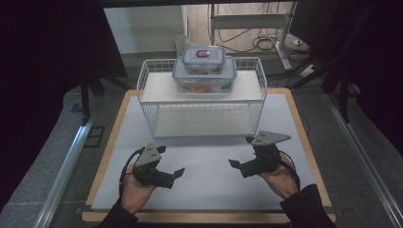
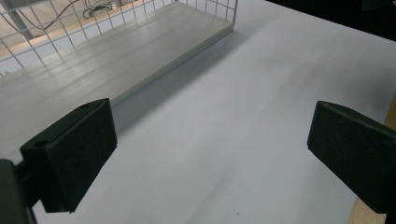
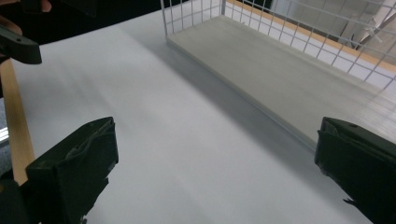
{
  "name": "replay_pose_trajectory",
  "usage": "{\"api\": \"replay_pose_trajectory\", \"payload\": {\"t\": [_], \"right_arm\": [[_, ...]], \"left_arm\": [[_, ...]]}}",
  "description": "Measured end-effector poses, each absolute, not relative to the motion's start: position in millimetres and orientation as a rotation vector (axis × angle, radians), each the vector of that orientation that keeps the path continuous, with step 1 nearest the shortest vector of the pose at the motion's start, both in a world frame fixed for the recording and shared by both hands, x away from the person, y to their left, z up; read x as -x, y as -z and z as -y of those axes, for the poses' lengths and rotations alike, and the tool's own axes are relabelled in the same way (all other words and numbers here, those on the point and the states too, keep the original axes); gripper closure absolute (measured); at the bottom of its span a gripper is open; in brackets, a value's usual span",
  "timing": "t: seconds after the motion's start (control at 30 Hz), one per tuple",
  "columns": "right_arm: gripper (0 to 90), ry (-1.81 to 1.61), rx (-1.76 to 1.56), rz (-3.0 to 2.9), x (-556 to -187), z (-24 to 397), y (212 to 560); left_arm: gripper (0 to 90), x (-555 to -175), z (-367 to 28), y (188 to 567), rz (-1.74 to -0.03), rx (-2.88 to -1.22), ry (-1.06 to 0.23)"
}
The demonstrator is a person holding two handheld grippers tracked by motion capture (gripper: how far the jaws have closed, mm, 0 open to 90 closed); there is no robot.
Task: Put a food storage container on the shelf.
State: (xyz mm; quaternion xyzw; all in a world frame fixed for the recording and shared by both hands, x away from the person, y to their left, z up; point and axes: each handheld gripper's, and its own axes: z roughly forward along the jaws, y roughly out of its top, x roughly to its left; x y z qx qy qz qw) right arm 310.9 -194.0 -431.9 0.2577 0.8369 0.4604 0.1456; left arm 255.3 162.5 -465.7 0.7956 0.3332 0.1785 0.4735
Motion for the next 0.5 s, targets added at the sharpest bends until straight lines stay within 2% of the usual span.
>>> {"api": "replay_pose_trajectory", "payload": {"t": [0.5], "right_arm": [[0.1, -1.284, -0.794, -2.382, -294.8, 216.3, 455.7]], "left_arm": [[0.9, -241.5, -170.8, 488.1, -0.836, -2.021, -0.515]]}}
